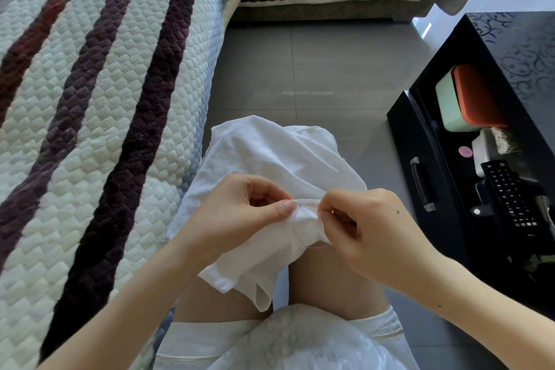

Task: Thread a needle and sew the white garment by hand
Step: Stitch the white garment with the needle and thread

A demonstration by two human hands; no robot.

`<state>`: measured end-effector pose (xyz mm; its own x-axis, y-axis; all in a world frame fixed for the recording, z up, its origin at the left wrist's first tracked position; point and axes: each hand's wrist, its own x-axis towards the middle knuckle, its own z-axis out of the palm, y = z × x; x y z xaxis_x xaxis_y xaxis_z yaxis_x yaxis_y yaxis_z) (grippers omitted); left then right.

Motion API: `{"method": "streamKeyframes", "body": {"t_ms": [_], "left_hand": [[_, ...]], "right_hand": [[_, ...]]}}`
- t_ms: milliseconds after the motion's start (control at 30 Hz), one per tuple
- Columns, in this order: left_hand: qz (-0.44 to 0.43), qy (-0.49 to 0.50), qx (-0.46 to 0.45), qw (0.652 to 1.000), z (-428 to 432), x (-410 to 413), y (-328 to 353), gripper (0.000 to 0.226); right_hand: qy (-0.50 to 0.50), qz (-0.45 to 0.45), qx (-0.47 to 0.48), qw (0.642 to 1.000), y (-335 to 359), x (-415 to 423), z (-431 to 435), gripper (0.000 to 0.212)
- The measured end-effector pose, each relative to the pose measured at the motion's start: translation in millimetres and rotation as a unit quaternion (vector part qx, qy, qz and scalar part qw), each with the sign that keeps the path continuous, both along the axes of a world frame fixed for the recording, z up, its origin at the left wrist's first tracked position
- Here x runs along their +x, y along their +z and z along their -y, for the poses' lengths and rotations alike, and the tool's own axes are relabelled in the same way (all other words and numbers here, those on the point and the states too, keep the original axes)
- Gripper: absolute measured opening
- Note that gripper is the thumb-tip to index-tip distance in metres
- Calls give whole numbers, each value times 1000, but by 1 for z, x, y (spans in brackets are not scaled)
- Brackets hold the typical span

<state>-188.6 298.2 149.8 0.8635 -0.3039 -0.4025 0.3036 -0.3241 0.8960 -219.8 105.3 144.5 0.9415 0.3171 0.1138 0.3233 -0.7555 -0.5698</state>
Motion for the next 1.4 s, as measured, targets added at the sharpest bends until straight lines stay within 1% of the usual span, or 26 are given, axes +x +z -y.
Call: {"method": "streamKeyframes", "body": {"t_ms": [133,267,367,467,600,733,867,900,1000,1100,1167,1233,1400], "left_hand": [[32,-13,22,999,4,-2,0,5],[32,-20,16,999,6,-2,0,5],[27,-13,18,999,3,0,0,6],[30,-11,24,999,2,0,0,7],[27,-6,26,999,2,0,-1,8],[9,-11,0,1000,0,1,0,6],[-6,-13,-20,1000,-1,1,0,6],[-11,-14,-28,999,-1,2,0,7],[-30,-21,-62,997,-3,3,0,16],[-55,-36,-102,993,-5,3,0,12],[-71,-46,-128,988,-5,4,0,6],[-90,-53,-150,983,-6,5,0,7],[-121,-66,-173,975,-1,4,0,10]], "right_hand": [[13,17,-29,999,4,1,-8,25],[14,22,-20,999,3,3,-11,24],[2,-16,14,1000,0,4,-5,17],[-13,-75,75,994,3,6,-2,15],[-21,-142,157,977,6,9,-1,17],[-21,-205,215,955,8,12,2,22],[-20,-247,266,932,8,16,4,13],[-22,-260,279,924,8,17,4,10],[-30,-307,327,893,7,18,4,12],[-21,-341,373,863,7,18,6,8],[-15,-357,383,852,6,18,7,9],[-5,-370,389,844,7,19,8,6],[24,-381,383,841,4,21,10,6]]}}
